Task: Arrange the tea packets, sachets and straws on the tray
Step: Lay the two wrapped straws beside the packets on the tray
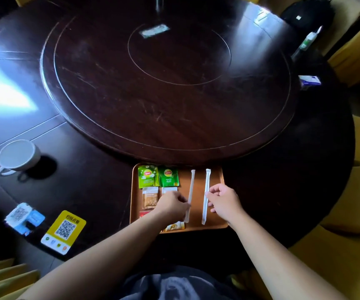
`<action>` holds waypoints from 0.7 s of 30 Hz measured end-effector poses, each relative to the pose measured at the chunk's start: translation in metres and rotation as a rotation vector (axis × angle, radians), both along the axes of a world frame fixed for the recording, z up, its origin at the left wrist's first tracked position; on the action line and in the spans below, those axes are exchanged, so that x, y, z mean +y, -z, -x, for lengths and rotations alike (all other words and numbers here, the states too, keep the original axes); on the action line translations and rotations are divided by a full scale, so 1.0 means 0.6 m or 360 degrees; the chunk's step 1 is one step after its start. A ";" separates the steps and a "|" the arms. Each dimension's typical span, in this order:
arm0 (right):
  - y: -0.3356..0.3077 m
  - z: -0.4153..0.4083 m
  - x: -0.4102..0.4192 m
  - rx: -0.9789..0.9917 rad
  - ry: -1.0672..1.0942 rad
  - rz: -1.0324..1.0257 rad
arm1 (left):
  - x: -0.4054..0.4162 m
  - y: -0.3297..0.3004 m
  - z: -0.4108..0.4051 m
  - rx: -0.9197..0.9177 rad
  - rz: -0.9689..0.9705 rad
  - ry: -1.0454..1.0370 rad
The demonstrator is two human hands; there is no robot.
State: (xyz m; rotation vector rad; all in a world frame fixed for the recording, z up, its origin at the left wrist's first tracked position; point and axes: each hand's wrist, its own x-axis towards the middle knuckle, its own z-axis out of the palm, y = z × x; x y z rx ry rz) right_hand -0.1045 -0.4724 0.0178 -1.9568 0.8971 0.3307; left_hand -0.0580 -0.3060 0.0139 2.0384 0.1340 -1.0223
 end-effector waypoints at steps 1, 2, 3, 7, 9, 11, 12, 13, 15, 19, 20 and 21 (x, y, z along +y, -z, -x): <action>0.004 0.004 -0.007 0.0039 -0.0010 0.0009 | -0.012 0.002 0.003 0.0051 -0.0005 -0.0013; 0.007 0.005 -0.014 0.0063 -0.0019 0.0017 | -0.024 0.003 0.005 0.0093 -0.0009 -0.0031; 0.010 0.006 -0.019 0.0076 -0.0027 0.0021 | -0.035 0.005 0.007 0.0123 -0.0012 -0.0061; 0.017 0.000 -0.035 0.0118 -0.0088 0.0048 | -0.062 0.007 0.006 0.0165 -0.0057 -0.0160; 0.020 -0.003 -0.042 0.0108 -0.0136 0.0097 | -0.064 0.009 0.005 0.0162 -0.0085 -0.0146; 0.020 -0.005 -0.047 0.0110 -0.0206 0.0183 | -0.060 0.009 0.005 0.0083 -0.0148 -0.0092; 0.020 -0.005 -0.049 0.0114 -0.0249 0.0234 | -0.057 0.011 0.005 -0.0029 -0.0208 -0.0031; 0.020 -0.005 -0.050 0.0114 -0.0290 0.0273 | -0.054 0.011 0.007 -0.0171 -0.0263 0.0043; 0.022 -0.006 -0.051 0.0113 -0.0370 0.0335 | -0.048 0.010 0.009 -0.0484 -0.0320 0.0232; 0.027 -0.008 -0.044 0.0101 -0.0531 0.0523 | -0.047 0.022 0.015 -0.1158 -0.0449 0.0832; 0.030 -0.009 -0.041 0.0084 -0.0555 0.0549 | -0.049 0.027 0.017 -0.1250 -0.0506 0.0941; 0.031 -0.010 -0.038 0.0072 -0.0574 0.0577 | -0.050 0.032 0.019 -0.1301 -0.0548 0.1019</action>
